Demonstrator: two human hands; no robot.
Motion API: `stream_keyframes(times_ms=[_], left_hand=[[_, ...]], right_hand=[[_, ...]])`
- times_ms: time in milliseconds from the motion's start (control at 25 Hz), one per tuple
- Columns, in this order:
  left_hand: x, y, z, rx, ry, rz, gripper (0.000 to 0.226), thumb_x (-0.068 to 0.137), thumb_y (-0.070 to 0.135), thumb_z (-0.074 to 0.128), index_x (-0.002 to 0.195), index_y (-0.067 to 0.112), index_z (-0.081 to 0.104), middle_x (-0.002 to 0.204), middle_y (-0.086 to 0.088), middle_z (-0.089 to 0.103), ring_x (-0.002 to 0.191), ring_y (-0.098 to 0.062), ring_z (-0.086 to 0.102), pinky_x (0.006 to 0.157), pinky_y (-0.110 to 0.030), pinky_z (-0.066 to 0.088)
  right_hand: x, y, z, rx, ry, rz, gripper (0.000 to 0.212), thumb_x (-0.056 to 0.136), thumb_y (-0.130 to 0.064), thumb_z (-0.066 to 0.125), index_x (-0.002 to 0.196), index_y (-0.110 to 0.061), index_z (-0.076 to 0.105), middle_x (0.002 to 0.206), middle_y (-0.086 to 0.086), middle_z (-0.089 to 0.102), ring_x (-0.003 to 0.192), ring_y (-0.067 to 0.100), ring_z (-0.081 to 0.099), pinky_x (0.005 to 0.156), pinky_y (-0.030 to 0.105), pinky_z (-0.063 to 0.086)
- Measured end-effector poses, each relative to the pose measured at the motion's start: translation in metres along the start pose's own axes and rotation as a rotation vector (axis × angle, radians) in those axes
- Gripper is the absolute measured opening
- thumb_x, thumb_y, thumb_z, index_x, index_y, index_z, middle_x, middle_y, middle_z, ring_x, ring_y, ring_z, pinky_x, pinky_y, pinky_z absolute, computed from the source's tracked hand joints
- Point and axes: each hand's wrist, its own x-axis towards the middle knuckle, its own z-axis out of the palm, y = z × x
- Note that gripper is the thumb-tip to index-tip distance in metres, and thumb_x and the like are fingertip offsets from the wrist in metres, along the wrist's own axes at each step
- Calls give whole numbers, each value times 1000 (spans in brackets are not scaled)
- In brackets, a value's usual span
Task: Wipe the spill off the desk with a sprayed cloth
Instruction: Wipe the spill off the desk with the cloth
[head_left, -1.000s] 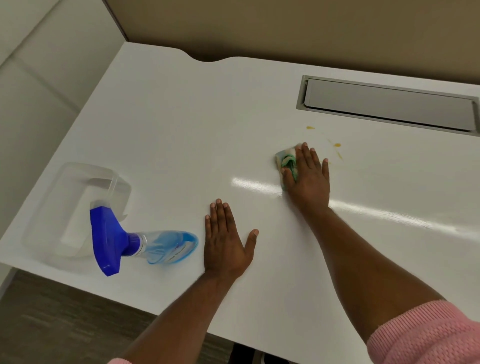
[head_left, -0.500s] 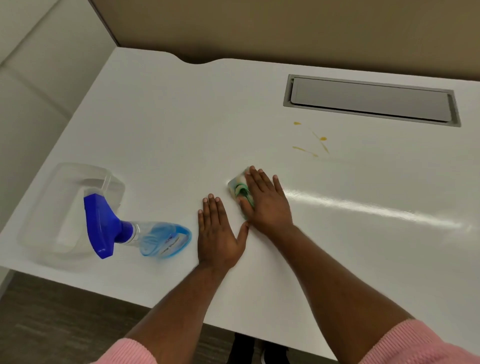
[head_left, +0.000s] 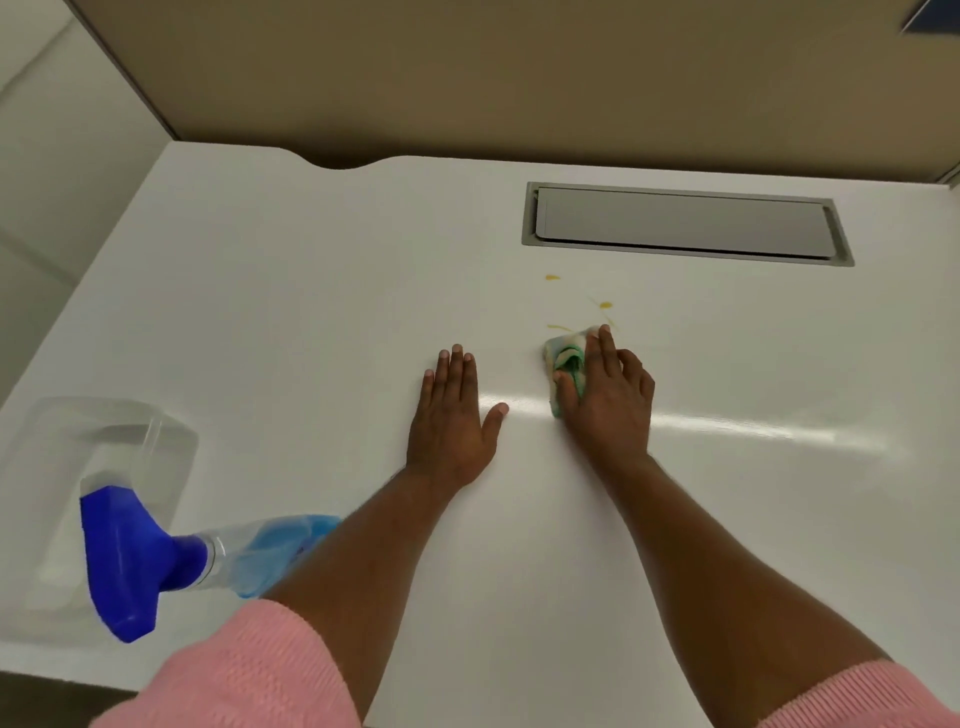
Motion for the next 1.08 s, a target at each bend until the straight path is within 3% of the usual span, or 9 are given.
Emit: stream_keyframes(times_ms=[360,440,560,760,1080], left_hand=[[50,2,10,18,-4,99,88,98,65,27,161,4,14,170,-12,9,158,-23,2,129,-42,8],[50,-1,10,40,12,104,87,99,64,26,161,4,15,170,-12,11,158,-24,4,129,-42,8],[51,0,10,44,18,110,85,98,62,26,161,6,16,169,-12,14,158,-23,7,129,-42,10],[52,0,13,57,20,91,86,99,66,24,162,7,14,170,-10,13,158,-21,5,129,-40,9],[52,-1,14,46,16,94,87,99,65,27,161,6,12,171,-10,9,158,-21,1,129,-39,6]], right_hand=[[58,-29,17,49,7,94,74,99,-49,32,162,-11,21,170,9,20,153,31,24,125,45,13],[65,-52,22,73,-6,53,76,99,-51,28,162,-11,18,170,9,18,156,28,19,127,45,8],[77,-76,32,95,-39,-39,74,102,-50,36,162,-10,19,170,9,19,157,24,17,128,46,4],[111,-78,36,80,-62,-90,71,104,-48,37,162,-11,21,170,8,20,157,22,17,128,47,0],[127,-9,19,38,30,153,70,103,-46,36,162,-12,20,170,7,20,157,23,16,127,50,3]])
